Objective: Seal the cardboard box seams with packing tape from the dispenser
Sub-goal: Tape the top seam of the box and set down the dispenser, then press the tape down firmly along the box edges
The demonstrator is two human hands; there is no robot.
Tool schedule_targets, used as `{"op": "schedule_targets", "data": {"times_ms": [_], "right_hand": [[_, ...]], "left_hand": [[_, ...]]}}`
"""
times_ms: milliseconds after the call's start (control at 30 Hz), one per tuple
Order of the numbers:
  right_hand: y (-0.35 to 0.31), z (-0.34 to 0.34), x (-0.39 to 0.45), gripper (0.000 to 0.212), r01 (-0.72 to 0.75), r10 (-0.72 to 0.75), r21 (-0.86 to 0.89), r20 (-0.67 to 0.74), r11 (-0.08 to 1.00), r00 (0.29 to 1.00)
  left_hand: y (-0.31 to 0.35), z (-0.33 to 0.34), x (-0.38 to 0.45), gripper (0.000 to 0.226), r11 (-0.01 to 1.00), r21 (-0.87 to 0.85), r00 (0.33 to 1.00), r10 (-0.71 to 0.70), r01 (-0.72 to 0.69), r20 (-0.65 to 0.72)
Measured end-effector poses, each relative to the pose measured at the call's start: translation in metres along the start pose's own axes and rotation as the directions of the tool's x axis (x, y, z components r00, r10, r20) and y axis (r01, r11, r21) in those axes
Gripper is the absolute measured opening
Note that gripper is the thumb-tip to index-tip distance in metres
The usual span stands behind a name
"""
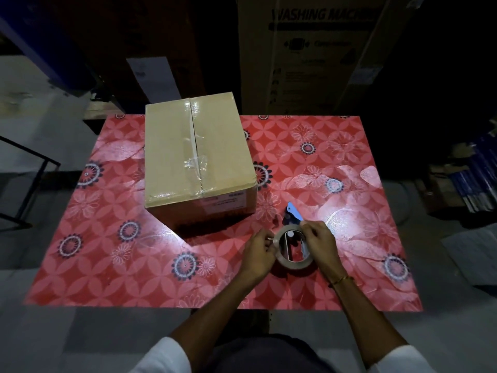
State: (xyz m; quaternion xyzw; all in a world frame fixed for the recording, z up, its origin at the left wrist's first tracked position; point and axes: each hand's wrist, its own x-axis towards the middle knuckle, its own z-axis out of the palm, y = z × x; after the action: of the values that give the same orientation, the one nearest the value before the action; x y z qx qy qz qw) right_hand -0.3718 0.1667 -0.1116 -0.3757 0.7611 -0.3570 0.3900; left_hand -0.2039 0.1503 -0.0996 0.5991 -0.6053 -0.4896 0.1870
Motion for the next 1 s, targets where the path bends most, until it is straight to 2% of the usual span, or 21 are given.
{"op": "schedule_targets", "data": {"times_ms": [100, 167, 267, 367, 467, 500, 567, 633, 667, 733, 833, 900, 1000], "right_hand": [[-0.015, 0.003, -0.004, 0.038, 0.103, -0.109, -0.071, -0.081, 0.992, 0.991], [-0.032, 0.007, -0.006, 0.028, 0.181, -0.183, -0.038, -0.067, 0.983, 0.981], [-0.065, 0.027, -0.013, 0.019, 0.296, -0.298, 0.061, 0.03, 0.953, 0.954], [-0.088, 0.063, -0.02, 0.017, 0.348, -0.355, 0.08, 0.093, 0.934, 0.93], [-0.108, 0.09, -0.03, 0.022, 0.381, -0.389, 0.082, 0.13, 0.921, 0.912], [-0.114, 0.095, -0.033, 0.021, 0.441, -0.442, 0.035, 0.114, 0.897, 0.89], [-0.126, 0.095, -0.037, 0.021, 0.599, -0.601, -0.156, 0.035, 0.786, 0.798], [-0.141, 0.088, -0.035, 0.029, 0.714, -0.767, -0.374, 0.012, 0.592, 0.642], [-0.148, 0.085, -0.029, 0.036, 0.734, -0.809, -0.454, 0.046, 0.505, 0.586], [-0.155, 0.084, -0.011, 0.051, 0.745, -0.811, -0.545, 0.186, 0.385, 0.555], [-0.156, 0.089, 0.012, 0.055, 0.773, -0.769, -0.562, 0.342, 0.294, 0.54], [-0.157, 0.091, 0.018, 0.053, 0.783, -0.773, -0.57, 0.369, 0.249, 0.515], [-0.164, 0.097, 0.022, 0.056, 0.762, -0.777, -0.617, 0.375, 0.197, 0.505]], "left_hand": [[-0.006, -0.011, -0.002, 0.015, 1.0, -0.003, 1.0, 0.018, -0.018, 0.011], [-0.013, -0.028, -0.005, 0.018, 0.999, -0.044, 0.999, -0.023, 0.021, -0.034], [-0.024, -0.063, -0.012, 0.016, 0.983, -0.174, 0.973, -0.103, 0.066, -0.209], [-0.034, -0.098, -0.019, 0.018, 0.944, -0.329, 0.882, -0.18, 0.03, -0.436], [-0.035, -0.119, -0.023, 0.019, 0.931, -0.363, 0.82, -0.182, -0.033, -0.543], [-0.033, -0.125, -0.025, 0.018, 0.951, -0.3, 0.8, -0.127, -0.068, -0.586], [-0.026, -0.136, -0.028, 0.018, 0.99, -0.002, 0.723, 0.103, -0.143, -0.683], [-0.018, -0.149, -0.028, 0.026, 0.922, 0.357, 0.648, 0.365, -0.15, -0.669], [-0.014, -0.156, -0.024, 0.034, 0.862, 0.489, 0.646, 0.449, -0.132, -0.617], [-0.014, -0.172, -0.01, 0.054, 0.739, 0.668, 0.72, 0.512, -0.09, -0.47], [-0.024, -0.195, 0.017, 0.074, 0.633, 0.77, 0.838, 0.46, -0.078, -0.293], [-0.031, -0.206, 0.028, 0.077, 0.596, 0.798, 0.863, 0.447, -0.089, -0.237], [-0.033, -0.215, 0.034, 0.079, 0.567, 0.817, 0.863, 0.46, -0.102, -0.211]]}}
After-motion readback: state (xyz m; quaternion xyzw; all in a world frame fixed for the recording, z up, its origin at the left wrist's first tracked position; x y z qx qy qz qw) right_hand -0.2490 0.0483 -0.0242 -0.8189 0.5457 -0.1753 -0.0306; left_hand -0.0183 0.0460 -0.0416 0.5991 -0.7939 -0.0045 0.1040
